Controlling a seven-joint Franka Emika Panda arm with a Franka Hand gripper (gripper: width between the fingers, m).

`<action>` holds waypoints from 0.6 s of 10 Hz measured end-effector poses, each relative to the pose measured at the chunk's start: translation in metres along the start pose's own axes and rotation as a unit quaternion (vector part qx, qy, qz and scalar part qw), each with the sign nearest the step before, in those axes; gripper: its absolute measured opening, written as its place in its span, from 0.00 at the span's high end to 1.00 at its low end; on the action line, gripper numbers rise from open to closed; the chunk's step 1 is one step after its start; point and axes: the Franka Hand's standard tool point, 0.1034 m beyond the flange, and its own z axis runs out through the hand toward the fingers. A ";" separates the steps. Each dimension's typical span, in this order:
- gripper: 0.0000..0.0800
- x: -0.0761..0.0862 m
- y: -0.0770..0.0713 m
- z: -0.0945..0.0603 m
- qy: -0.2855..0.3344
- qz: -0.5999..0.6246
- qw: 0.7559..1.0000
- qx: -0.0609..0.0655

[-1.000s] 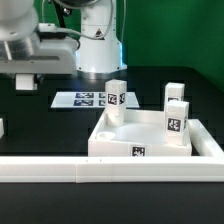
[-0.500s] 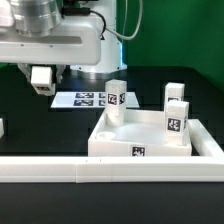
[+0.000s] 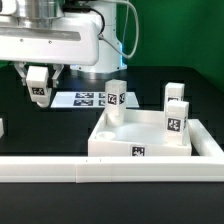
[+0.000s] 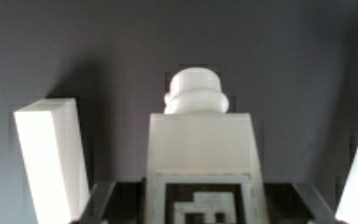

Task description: Assemble square table

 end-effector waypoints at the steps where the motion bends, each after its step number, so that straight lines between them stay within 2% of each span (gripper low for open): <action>1: 0.64 0.017 -0.009 -0.007 0.047 0.010 0.999 0.002; 2: 0.64 0.025 -0.015 -0.010 0.087 0.022 0.996 0.001; 3: 0.64 0.026 -0.023 -0.008 0.092 0.026 0.995 0.004; 5: 0.64 0.037 -0.052 -0.012 0.098 0.055 0.994 0.016; 6: 0.64 0.042 -0.059 -0.015 0.103 0.070 0.992 0.020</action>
Offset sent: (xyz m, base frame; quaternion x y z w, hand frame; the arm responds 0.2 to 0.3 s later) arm 0.0289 0.0429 -0.0008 0.0160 0.0356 0.0548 0.9977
